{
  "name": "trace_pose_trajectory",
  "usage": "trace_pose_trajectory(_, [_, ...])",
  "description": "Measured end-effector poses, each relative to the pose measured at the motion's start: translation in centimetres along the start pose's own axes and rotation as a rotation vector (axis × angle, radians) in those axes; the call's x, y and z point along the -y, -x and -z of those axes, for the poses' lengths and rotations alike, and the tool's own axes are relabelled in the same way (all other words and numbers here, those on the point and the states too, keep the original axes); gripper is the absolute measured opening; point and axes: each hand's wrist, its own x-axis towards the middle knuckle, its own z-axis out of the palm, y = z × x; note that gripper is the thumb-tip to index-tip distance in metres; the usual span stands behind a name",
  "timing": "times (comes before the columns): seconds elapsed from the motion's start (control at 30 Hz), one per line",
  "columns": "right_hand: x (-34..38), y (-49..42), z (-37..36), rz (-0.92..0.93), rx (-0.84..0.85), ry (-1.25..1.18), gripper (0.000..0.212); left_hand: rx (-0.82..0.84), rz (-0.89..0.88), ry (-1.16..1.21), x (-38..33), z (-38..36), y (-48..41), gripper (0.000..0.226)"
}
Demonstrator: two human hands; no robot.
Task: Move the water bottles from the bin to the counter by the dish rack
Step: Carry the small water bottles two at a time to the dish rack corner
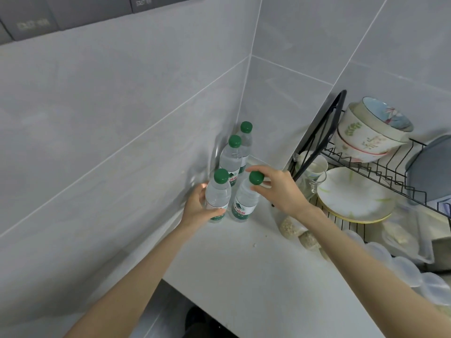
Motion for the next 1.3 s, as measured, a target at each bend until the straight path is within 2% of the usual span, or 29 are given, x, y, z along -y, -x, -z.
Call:
trace_pose_trajectory(0.13, [0.2, 0.2, 0.1, -0.002, -0.033, 0.115, 0.047, -0.05, -0.09, -0.011, -1.4, 0.4, 1.2, 0.064])
trace_pose_trajectory(0.27, [0.9, -0.3, 0.2, -0.045, -0.076, 0.149, 0.037, -0.058, -0.3, -0.098, -5.1, 0.9, 1.8, 0.056])
trace_pose_trajectory(0.33, [1.1, -0.6, 0.2, -0.042, -0.072, 0.157, 0.031, -0.019, -0.351, -0.199, -6.7, 1.1, 1.7, 0.053])
trace_pose_trajectory(0.5, [0.6, -1.9, 1.3, -0.088, -0.072, 0.16, 0.031, 0.044, -0.347, -0.502, -8.9, 1.1, 0.6, 0.052])
trace_pose_trajectory(0.67, [0.4, -3.7, 2.3, -0.134, -0.08, 0.144, 0.024, -0.026, -0.364, -0.46, -8.3, 1.2, 0.6, 0.034])
trace_pose_trajectory(0.93, [-0.2, -6.9, 2.4, -0.218, -0.188, 0.121, 0.023, -0.043, -0.395, -0.493, -7.8, 1.0, 0.5, 0.031])
trace_pose_trajectory(1.17, [-1.1, -9.0, 2.3, -0.291, -0.302, 0.041, 0.029, -0.032, -0.378, -0.483, -7.9, 1.1, 0.4, 0.029])
trace_pose_trajectory(1.3, [-1.5, -9.3, 2.0, -0.307, -0.302, 0.021, 0.036, -0.032, -0.369, -0.479, -7.9, 1.1, 0.2, 0.028])
